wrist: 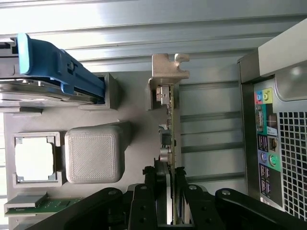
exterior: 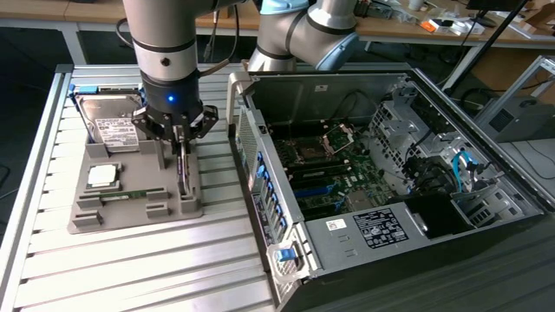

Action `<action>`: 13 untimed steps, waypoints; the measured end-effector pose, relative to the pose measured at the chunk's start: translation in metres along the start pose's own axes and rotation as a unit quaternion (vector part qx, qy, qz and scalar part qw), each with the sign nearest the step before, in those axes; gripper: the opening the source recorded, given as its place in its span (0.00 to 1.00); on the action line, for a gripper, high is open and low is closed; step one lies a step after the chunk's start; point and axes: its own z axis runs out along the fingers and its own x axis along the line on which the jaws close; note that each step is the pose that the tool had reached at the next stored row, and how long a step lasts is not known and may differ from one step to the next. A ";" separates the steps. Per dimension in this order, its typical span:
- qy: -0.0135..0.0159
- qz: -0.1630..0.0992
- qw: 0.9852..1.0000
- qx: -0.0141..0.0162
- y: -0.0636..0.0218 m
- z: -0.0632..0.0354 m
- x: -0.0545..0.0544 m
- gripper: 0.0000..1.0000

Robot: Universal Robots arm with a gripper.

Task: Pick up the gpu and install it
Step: 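Pick up the gpu and move the gpu toward the slot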

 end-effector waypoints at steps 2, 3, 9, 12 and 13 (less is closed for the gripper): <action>0.000 0.000 1.000 0.000 0.0000 -0.0005 0.000 0.27; 0.000 0.000 1.000 0.000 0.0000 -0.0007 0.000 0.27; 0.000 0.000 1.000 0.000 0.0001 -0.0021 0.000 0.27; 0.000 0.000 1.000 -0.001 0.0001 -0.0028 0.000 0.27; 0.000 0.000 1.000 -0.001 0.0001 -0.0030 0.000 0.27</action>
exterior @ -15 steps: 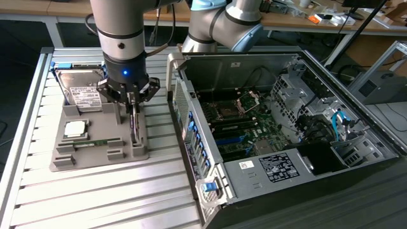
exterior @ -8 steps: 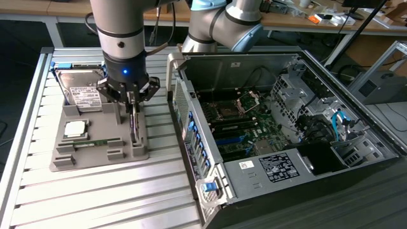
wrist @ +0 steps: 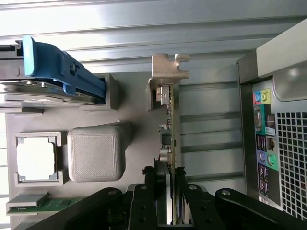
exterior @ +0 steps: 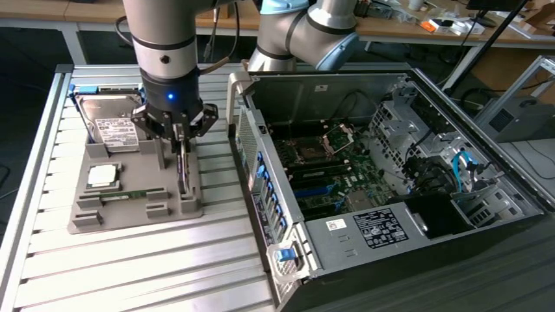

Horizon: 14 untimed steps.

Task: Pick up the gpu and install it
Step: 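Pick up the gpu and move the gpu toward the slot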

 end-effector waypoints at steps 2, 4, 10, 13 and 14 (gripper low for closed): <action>0.000 0.000 1.000 0.000 0.0000 -0.0007 0.000 0.27; 0.000 0.000 1.000 0.000 0.0001 -0.0011 0.000 0.27; 0.000 0.000 1.000 -0.001 0.0002 -0.0038 0.000 0.27; 0.000 0.000 1.000 -0.002 0.0002 -0.0043 0.000 0.27; 0.000 0.000 1.000 -0.002 0.0002 -0.0047 0.000 0.27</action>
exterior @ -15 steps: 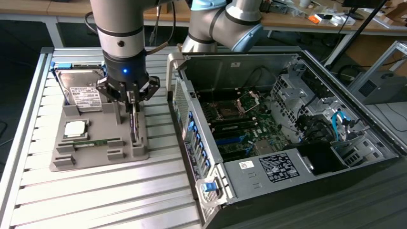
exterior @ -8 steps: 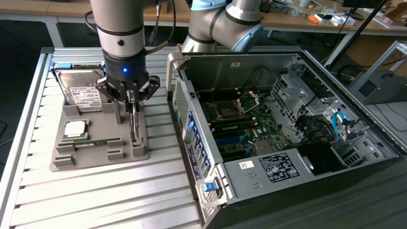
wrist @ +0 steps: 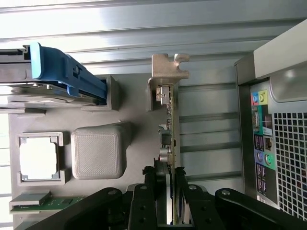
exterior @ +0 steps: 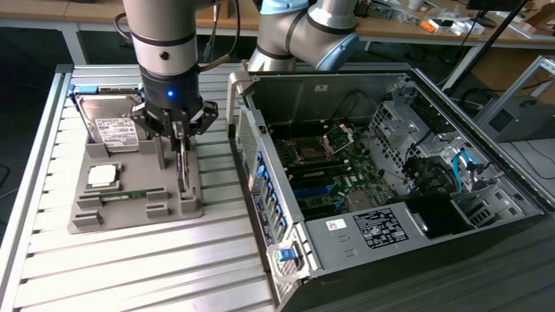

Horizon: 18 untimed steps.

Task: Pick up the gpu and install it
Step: 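Pick up the gpu and move the gpu toward the slot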

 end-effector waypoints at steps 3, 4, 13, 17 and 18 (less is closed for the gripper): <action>0.000 0.000 1.000 0.000 0.0000 -0.0004 0.000 0.27; 0.000 0.000 1.000 0.000 0.0000 -0.0006 0.000 0.27; 0.000 0.000 1.000 -0.003 0.0002 -0.0035 0.000 0.27; 0.000 0.000 1.000 -0.005 0.0004 -0.0071 0.000 0.27; 0.000 0.000 1.000 -0.005 0.0005 -0.0095 0.000 0.27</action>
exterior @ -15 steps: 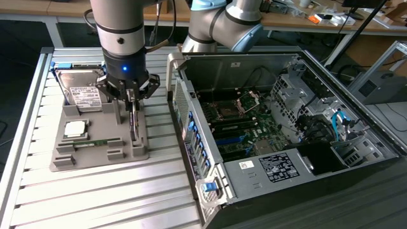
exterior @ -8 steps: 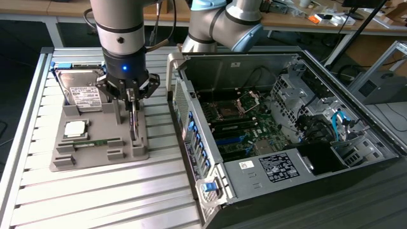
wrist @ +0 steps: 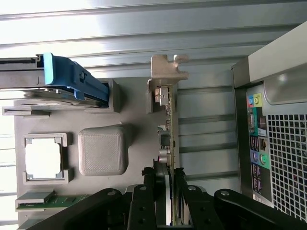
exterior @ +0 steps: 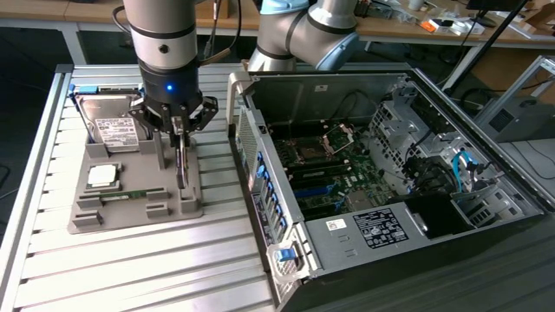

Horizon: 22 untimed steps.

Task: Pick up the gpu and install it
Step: 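Pick up the gpu and move the gpu toward the slot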

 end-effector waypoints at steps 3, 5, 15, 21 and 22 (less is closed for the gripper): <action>0.000 0.000 1.000 0.000 0.0000 -0.0004 0.000 0.27; 0.000 0.000 1.000 0.000 0.0000 -0.0006 0.000 0.27; 0.000 0.000 1.000 0.000 0.0002 -0.0029 0.000 0.27; 0.000 0.000 1.000 0.000 0.0003 -0.0048 0.000 0.27; 0.000 0.000 1.000 0.000 0.0003 -0.0051 0.000 0.27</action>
